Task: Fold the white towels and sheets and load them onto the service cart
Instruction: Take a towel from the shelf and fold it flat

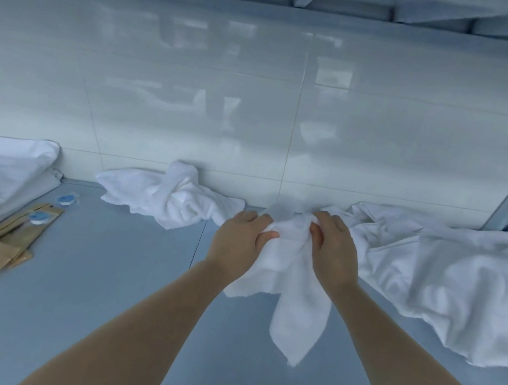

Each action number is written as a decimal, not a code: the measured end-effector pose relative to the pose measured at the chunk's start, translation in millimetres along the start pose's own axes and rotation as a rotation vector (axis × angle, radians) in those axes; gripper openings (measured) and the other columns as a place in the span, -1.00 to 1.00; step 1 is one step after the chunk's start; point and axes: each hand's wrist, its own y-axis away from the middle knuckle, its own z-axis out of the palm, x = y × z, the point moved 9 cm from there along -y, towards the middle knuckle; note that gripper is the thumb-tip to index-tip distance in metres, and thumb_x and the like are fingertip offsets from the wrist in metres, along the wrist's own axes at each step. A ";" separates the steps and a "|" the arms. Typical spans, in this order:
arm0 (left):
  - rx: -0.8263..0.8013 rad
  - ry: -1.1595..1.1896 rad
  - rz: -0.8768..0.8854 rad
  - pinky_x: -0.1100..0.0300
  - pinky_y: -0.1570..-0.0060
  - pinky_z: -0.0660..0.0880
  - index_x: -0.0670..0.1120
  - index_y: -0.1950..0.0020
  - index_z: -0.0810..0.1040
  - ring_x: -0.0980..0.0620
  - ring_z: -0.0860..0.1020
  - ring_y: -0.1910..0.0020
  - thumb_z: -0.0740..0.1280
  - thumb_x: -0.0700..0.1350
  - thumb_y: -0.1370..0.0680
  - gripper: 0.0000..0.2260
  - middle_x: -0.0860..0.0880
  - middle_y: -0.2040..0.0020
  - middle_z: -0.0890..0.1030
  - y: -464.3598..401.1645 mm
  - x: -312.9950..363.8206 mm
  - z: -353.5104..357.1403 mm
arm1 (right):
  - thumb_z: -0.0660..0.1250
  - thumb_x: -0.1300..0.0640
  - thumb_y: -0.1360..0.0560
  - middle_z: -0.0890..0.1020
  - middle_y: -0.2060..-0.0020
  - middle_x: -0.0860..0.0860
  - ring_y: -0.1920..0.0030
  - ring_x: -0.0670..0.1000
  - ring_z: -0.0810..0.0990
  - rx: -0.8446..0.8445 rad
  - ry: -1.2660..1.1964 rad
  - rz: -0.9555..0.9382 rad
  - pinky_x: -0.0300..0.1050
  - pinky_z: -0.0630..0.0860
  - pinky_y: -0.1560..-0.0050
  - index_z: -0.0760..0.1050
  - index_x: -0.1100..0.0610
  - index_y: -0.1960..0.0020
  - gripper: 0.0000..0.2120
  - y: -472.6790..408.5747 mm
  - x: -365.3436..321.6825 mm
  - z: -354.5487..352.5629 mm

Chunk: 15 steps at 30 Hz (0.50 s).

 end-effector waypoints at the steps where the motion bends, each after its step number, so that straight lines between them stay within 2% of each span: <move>1: -0.010 0.005 -0.005 0.04 0.23 0.41 -0.16 -0.10 0.54 -0.12 0.46 0.10 0.20 0.03 -0.63 -0.72 -0.11 0.15 0.50 9.4 6.7 -6.0 | 0.15 0.19 -0.62 0.54 0.07 0.13 0.03 0.15 0.50 -0.007 -0.006 0.008 -0.04 0.42 0.11 0.49 0.21 -0.10 -0.82 8.0 -3.2 -5.9; 9: -0.035 -0.017 -0.085 0.11 0.25 0.27 -0.19 -0.06 0.56 -0.15 0.46 0.19 0.24 0.01 -0.61 -0.73 -0.09 0.22 0.47 91.2 46.9 -38.3 | 0.14 0.16 -0.62 0.50 0.06 0.11 0.04 0.14 0.49 -0.118 0.002 0.028 -0.02 0.44 0.12 0.50 0.16 -0.14 -0.81 80.9 -12.7 -50.1; 15: -0.071 -0.093 -0.170 0.15 0.27 0.23 -0.13 -0.05 0.57 -0.13 0.48 0.21 0.26 0.07 -0.59 -0.72 -0.08 0.22 0.50 132.4 44.9 -35.6 | 0.26 0.19 -0.58 0.50 0.10 0.13 0.06 0.17 0.50 -0.223 0.036 0.003 0.01 0.49 0.20 0.54 0.19 -0.07 -0.86 123.3 -5.7 -52.1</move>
